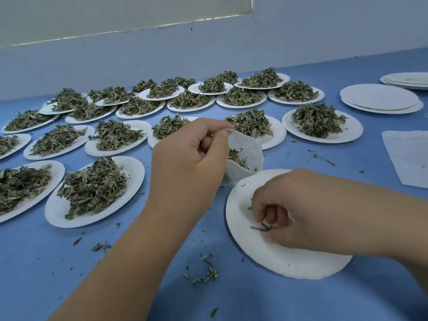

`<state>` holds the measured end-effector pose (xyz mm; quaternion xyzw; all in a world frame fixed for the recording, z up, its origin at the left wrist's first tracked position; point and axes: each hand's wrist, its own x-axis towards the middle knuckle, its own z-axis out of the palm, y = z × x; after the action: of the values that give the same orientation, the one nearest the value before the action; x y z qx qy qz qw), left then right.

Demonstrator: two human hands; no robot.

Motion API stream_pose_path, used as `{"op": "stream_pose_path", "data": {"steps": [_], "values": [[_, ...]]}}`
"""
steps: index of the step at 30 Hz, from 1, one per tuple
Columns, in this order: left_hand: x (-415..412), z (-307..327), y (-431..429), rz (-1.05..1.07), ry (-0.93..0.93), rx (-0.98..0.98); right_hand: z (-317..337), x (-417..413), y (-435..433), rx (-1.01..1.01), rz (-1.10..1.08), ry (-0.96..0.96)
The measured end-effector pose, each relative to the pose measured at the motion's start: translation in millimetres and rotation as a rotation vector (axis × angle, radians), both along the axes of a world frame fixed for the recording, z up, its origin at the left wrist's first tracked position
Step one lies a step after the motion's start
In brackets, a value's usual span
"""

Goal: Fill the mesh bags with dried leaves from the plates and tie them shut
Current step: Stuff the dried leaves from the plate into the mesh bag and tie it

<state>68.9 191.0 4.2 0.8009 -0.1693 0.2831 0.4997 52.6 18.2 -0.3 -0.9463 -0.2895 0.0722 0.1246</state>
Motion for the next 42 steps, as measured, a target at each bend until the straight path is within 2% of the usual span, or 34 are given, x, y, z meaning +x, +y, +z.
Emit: {"op": "stream_pose_path", "data": {"steps": [10, 21, 31, 35, 39, 42], "values": [[-1.3, 1.3, -0.3, 0.003, -0.007, 0.003, 0.0, 0.2, 2.6, 0.002, -0.001, 0.036], [-0.8, 0.5, -0.5, -0.009, 0.005, 0.012, -0.3, -4.0, 9.0, -0.094, 0.035, -0.065], [-0.9, -0.5, -1.2, -0.007, 0.011, 0.007, -1.0, -4.8, 9.3, -0.099, 0.097, -0.097], [-0.9, -1.1, -1.2, -0.006, 0.014, -0.002, -2.6, 0.7, -0.7, 0.002, 0.089, -0.101], [-1.0, -1.1, -0.4, -0.012, -0.006, 0.019, 12.9, 5.9, -14.3, 0.196, 0.038, 0.037], [-1.4, -1.3, -0.7, -0.016, -0.03, 0.065, 25.0, 7.9, -22.7, 0.339, 0.037, 0.055]]}}
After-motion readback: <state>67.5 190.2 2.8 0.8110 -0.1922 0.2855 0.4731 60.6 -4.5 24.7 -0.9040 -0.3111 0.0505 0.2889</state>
